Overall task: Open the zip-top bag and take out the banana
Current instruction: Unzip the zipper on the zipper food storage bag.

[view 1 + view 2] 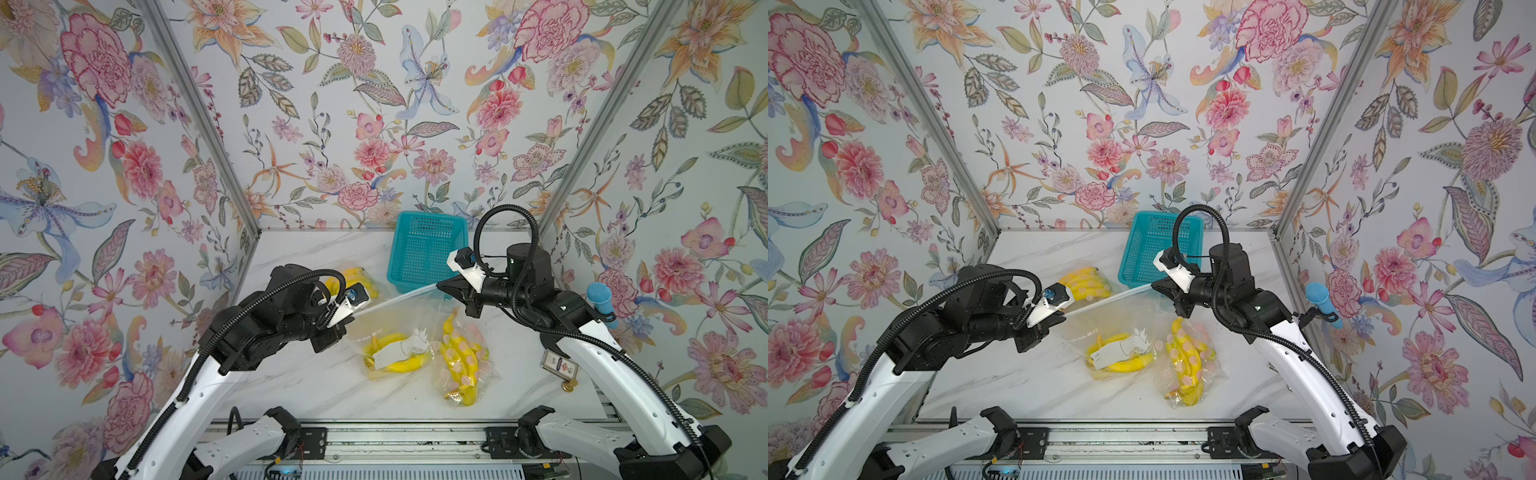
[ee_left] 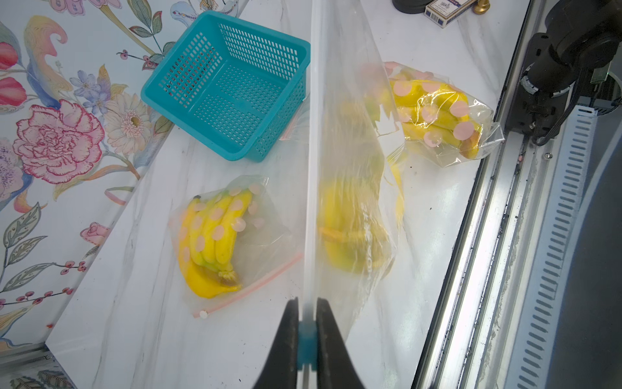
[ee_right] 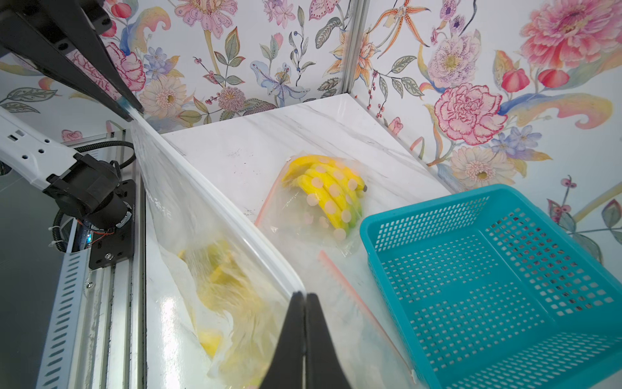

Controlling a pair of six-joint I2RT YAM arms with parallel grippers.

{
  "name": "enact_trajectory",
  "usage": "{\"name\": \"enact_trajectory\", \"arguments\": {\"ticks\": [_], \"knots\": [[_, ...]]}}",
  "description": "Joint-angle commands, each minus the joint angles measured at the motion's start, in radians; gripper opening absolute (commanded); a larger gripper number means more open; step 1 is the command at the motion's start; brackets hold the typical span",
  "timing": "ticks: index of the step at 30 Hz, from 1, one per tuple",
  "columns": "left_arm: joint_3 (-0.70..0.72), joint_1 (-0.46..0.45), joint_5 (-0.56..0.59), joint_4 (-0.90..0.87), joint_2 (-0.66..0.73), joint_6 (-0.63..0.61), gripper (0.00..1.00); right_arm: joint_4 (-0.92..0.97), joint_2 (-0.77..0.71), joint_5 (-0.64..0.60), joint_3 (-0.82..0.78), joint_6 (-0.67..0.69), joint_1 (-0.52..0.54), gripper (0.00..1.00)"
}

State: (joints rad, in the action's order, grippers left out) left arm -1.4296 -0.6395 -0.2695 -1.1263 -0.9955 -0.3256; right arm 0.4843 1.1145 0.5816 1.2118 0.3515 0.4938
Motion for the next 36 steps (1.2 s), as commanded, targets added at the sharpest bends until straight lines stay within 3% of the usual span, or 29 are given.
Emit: {"name": "enact_trajectory", "arguments": {"ticks": [1,10,13,18,23,27,31,36], "knots": [[-0.014,0.015,0.071,-0.113,0.039,0.012,0.08,-0.006,0.005,-0.09,0.033,0.004,-0.034,0.0],[0.017,0.015,0.06,-0.121,0.069,0.026,0.08,-0.025,0.01,-0.061,0.032,-0.025,-0.033,0.0],[0.033,0.015,0.028,-0.088,0.071,0.042,0.01,-0.043,0.013,0.005,0.023,-0.037,-0.023,0.0],[0.085,0.015,-0.044,0.05,0.071,0.104,0.0,-0.037,0.025,0.134,0.016,-0.021,0.063,0.0],[0.098,0.015,-0.067,0.071,0.054,0.099,0.0,-0.03,0.0,0.12,-0.016,-0.044,0.095,0.0],[0.095,0.016,-0.084,0.066,0.062,0.082,0.0,-0.02,-0.034,0.072,-0.014,-0.114,0.092,0.11],[0.094,0.015,-0.073,0.049,0.085,0.057,0.0,0.006,-0.08,0.002,-0.03,-0.139,0.079,0.01],[0.066,0.015,-0.023,-0.014,0.098,0.013,0.0,0.043,-0.146,0.013,-0.06,-0.107,0.03,0.0]]}}
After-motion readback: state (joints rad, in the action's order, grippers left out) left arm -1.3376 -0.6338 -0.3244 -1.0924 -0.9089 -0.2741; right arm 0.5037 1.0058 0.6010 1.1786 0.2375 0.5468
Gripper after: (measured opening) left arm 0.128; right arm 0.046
